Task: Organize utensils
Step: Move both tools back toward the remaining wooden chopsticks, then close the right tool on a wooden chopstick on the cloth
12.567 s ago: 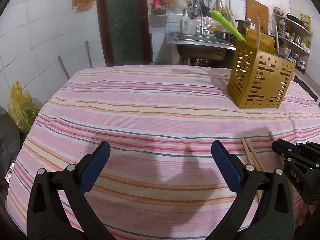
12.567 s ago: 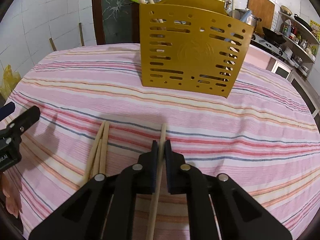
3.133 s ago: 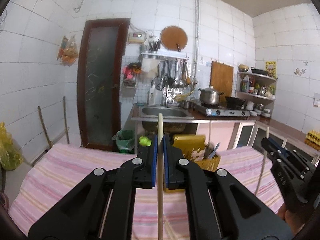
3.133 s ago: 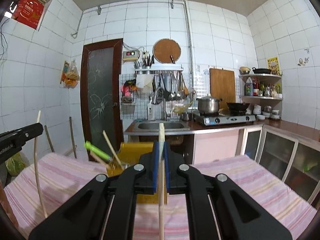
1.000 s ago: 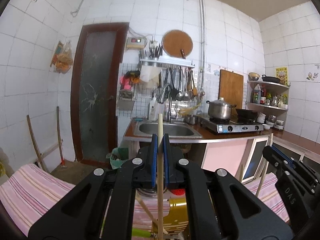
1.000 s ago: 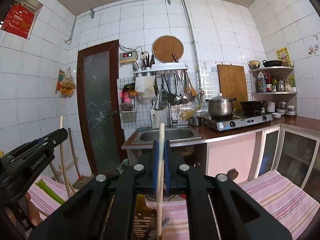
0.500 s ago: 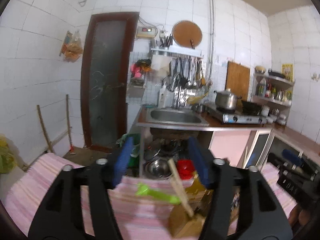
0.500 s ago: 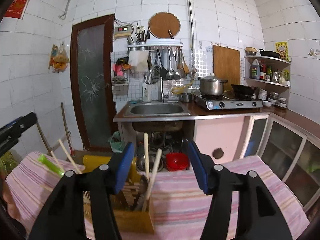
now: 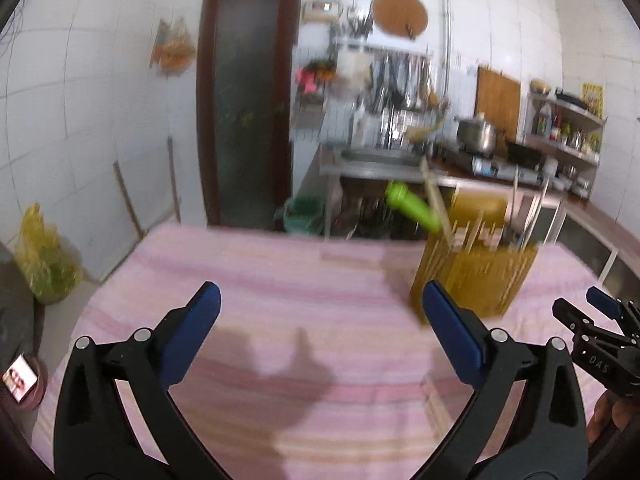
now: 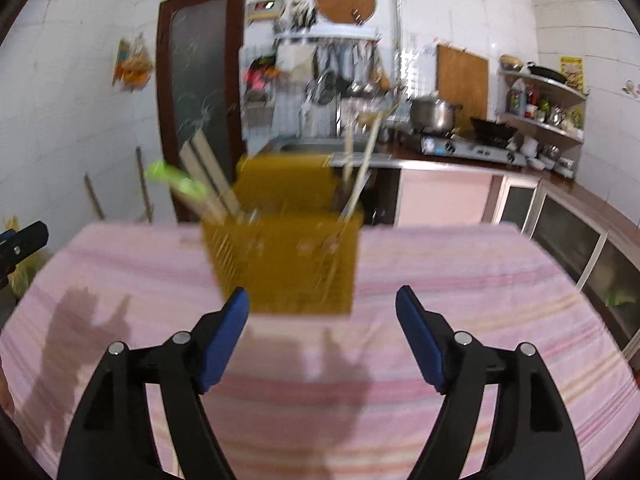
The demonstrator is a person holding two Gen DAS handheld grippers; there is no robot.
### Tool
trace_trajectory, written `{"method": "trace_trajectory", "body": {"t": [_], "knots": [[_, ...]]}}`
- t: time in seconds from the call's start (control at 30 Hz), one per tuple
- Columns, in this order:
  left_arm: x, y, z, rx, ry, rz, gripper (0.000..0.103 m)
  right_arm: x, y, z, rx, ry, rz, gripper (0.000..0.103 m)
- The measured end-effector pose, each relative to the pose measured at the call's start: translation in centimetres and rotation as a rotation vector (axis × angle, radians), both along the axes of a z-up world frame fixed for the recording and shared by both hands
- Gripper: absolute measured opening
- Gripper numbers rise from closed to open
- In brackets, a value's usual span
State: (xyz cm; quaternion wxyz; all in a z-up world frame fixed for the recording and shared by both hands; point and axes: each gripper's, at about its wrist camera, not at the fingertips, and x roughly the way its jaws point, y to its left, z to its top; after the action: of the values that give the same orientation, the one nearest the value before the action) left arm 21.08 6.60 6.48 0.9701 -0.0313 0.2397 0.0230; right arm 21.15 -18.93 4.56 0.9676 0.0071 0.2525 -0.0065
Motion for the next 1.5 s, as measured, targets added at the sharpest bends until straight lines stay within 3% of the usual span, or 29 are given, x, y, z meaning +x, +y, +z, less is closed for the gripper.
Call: {"method": "trace_trajectory", "body": {"t": [0.23, 0.43, 0.63, 1.0, 1.2, 1.27, 1.5], "knots": [[-1.6, 2.3, -4.8, 0.03, 0.113, 0.04, 0.098, -0.4, 3.9, -5.1, 0.008, 0.13, 0.08, 0.075], [-0.9, 4.5, -8.5, -0.012, 0.189, 0.082, 0.098, 0.1, 6.1, -7.3, -0.042, 0.214, 0.136, 0.075], [-0.3, 5.1, -10.3, 0.006, 0.228, 0.087, 0.098, -0.2, 7.1, -7.8, -0.069, 0.237, 0.17, 0.075], [0.1, 4.7, -10.5, 0.008, 0.243, 0.07, 0.098, 0.6, 8.7, -8.7, -0.129, 0.298, 0.19, 0.073], [0.0, 4.8, -10.4, 0.001, 0.242, 0.079, 0.098, 1.4, 9.5, -9.0, -0.137, 0.333, 0.214, 0.05], [0.1, 4.9, -10.5, -0.001, 0.242, 0.083, 0.098, 2.0, 9.6, -8.9, -0.117, 0.349, 0.211, 0.036], [0.0, 5.2, -10.5, -0.007, 0.238, 0.106, 0.098, 3.8, 11.6, -9.1, -0.155, 0.388, 0.207, 0.007]]}}
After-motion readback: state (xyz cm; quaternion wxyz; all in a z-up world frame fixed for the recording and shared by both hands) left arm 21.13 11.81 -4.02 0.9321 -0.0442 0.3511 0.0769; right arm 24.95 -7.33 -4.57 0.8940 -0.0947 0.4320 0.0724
